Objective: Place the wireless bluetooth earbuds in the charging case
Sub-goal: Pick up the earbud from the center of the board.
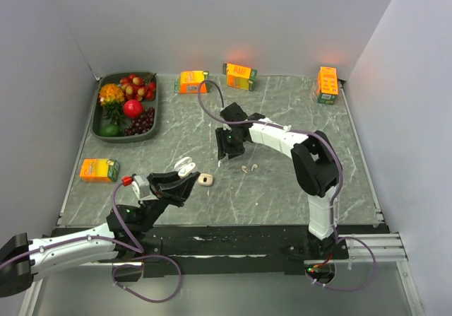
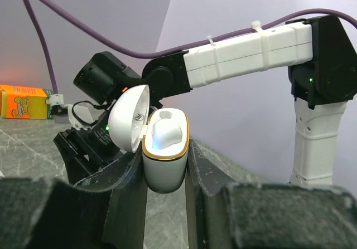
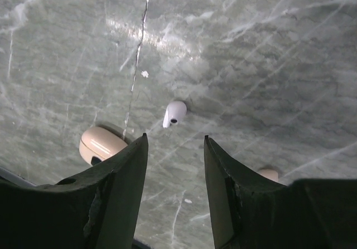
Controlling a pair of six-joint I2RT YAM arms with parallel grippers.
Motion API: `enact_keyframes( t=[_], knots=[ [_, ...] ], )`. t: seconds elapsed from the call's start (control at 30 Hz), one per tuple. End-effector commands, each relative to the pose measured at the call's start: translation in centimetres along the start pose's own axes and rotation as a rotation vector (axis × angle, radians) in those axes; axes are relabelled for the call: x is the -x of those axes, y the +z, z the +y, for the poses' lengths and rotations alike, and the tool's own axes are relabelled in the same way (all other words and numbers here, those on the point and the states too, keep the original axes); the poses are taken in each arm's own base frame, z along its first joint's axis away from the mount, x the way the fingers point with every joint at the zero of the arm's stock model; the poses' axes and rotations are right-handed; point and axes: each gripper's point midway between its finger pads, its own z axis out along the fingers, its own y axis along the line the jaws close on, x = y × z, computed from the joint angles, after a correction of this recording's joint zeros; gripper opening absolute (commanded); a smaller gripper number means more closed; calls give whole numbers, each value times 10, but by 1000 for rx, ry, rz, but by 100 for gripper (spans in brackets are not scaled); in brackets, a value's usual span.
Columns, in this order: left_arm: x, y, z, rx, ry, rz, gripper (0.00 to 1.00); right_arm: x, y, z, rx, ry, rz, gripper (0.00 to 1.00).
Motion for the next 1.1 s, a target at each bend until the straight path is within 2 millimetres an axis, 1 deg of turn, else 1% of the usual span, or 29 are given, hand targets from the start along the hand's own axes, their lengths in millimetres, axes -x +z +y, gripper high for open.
enact_keyframes(
  t=[0.0, 0.17, 0.4, 0.73, 0.87, 1.03, 1.07],
  knots=[
    [-11, -9, 4, 4, -9, 15, 1, 11, 3, 13, 21, -26, -4, 52],
    [-12, -10, 5, 8, -10, 20, 1, 13, 10, 15, 19, -30, 6, 51],
    [-11, -11, 7, 19, -9, 16, 1, 12, 21, 10, 2, -25, 21, 48],
    [-10, -11, 7, 17, -12, 14, 1, 12, 28, 9, -4, -19, 31, 44],
    [-11, -11, 7, 16, -12, 16, 1, 8, 32, 7, -7, -17, 43, 41],
    [-10, -11, 6, 14, -15, 13, 1, 1, 36, 5, -13, -17, 60, 41],
    [-11, -11, 7, 16, -15, 16, 1, 2, 35, 6, -8, -18, 54, 41]
  ],
)
